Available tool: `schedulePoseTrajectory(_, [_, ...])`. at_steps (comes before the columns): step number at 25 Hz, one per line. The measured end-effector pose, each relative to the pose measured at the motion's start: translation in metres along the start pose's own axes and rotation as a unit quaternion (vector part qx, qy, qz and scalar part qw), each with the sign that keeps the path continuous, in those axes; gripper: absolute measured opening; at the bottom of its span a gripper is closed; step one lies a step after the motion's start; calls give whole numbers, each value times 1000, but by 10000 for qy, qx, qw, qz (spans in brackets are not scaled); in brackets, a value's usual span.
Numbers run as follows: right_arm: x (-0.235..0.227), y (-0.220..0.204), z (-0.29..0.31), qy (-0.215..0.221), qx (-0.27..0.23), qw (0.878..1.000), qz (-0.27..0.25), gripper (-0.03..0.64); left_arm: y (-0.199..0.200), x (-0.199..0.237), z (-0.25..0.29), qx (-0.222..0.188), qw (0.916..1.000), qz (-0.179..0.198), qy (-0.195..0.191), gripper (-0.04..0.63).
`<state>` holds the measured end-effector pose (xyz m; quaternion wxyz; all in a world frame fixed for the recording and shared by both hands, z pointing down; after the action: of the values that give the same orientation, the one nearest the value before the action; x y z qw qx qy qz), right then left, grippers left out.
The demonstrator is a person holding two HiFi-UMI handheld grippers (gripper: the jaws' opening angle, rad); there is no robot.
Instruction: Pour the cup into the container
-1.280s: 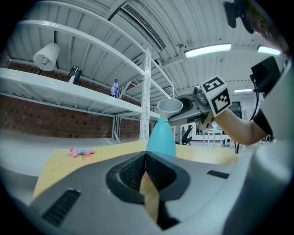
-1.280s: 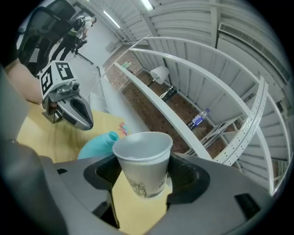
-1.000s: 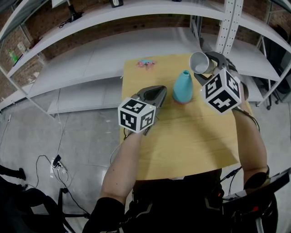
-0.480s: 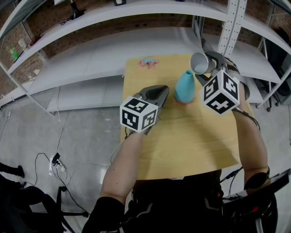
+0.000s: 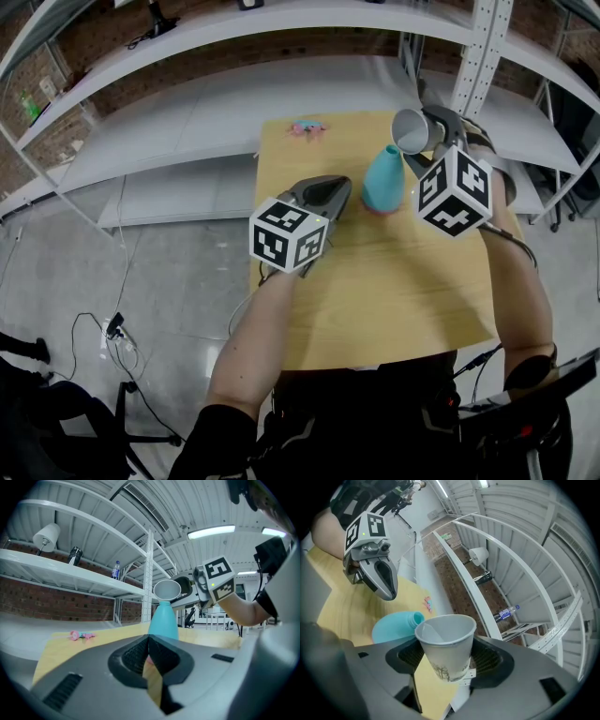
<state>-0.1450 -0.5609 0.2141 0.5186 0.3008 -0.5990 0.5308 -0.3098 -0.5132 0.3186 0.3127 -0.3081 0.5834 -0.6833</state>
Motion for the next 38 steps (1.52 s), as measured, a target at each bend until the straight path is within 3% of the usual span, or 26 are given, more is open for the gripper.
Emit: schedulePoseTrajectory(38, [1,9,-1,-145,-58,9983,-561,318,0,-1,-1,-4,10000,4,-15,2])
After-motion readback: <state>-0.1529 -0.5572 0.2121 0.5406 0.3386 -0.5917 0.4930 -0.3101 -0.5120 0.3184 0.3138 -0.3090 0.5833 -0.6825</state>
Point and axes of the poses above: the fingertips, and each gripper's own axes: z forward along the fingers, x to its left, y out of its top, the point moved 8 cm from there along -z, backward along the fingers, and after that the axes turned 15 degrees about -y, right-handed, at the moved point
